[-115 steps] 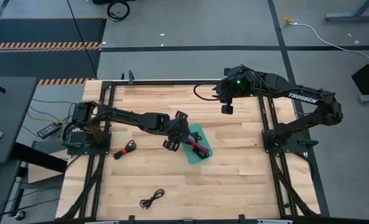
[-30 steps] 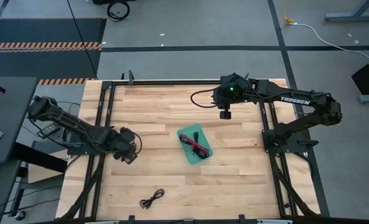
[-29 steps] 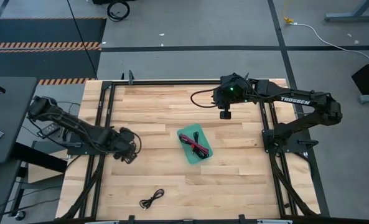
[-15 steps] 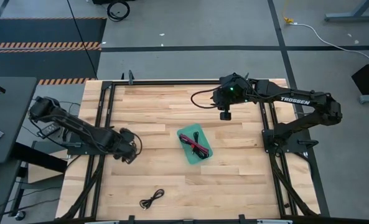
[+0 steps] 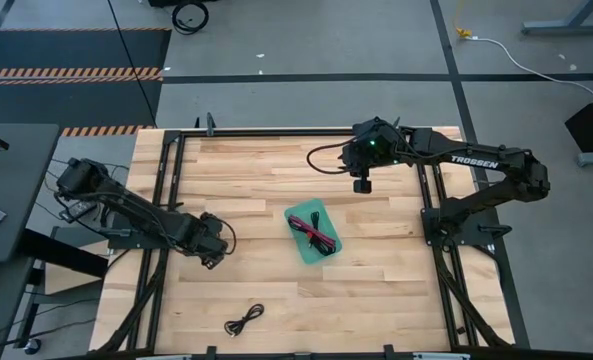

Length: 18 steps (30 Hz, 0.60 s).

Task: Pick and place USB-C Cables
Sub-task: Put the top black charger cable into the green bin

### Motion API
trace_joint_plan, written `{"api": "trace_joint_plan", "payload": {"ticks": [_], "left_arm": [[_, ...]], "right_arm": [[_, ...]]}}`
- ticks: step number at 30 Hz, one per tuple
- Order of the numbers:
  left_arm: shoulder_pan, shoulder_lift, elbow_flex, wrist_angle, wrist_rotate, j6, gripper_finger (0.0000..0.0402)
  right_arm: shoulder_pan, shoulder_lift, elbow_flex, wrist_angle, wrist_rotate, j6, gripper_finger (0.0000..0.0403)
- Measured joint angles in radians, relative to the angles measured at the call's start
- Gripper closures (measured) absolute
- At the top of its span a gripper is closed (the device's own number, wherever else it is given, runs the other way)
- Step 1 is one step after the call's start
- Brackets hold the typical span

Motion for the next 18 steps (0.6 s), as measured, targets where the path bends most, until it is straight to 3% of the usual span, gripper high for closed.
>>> {"api": "trace_joint_plan", "payload": {"ticks": [8, 15, 18], "left_arm": [[0.000, 0.098, 0.006, 0.013, 0.000, 0.032, 0.0259], [0.018, 0.099, 0.005, 0.027, 0.006, 0.049, 0.0312], [0.038, 0.099, 0.006, 0.032, 0.019, 0.080, 0.0315]], "right_arm": [[0.000, 0.000, 0.000, -0.007, 0.000, 0.005, 0.0273], [0.000, 0.000, 0.000, -0.006, 0.000, 0.005, 0.0273], [0.000, 0.000, 0.000, -0.007, 0.000, 0.005, 0.0273]]}}
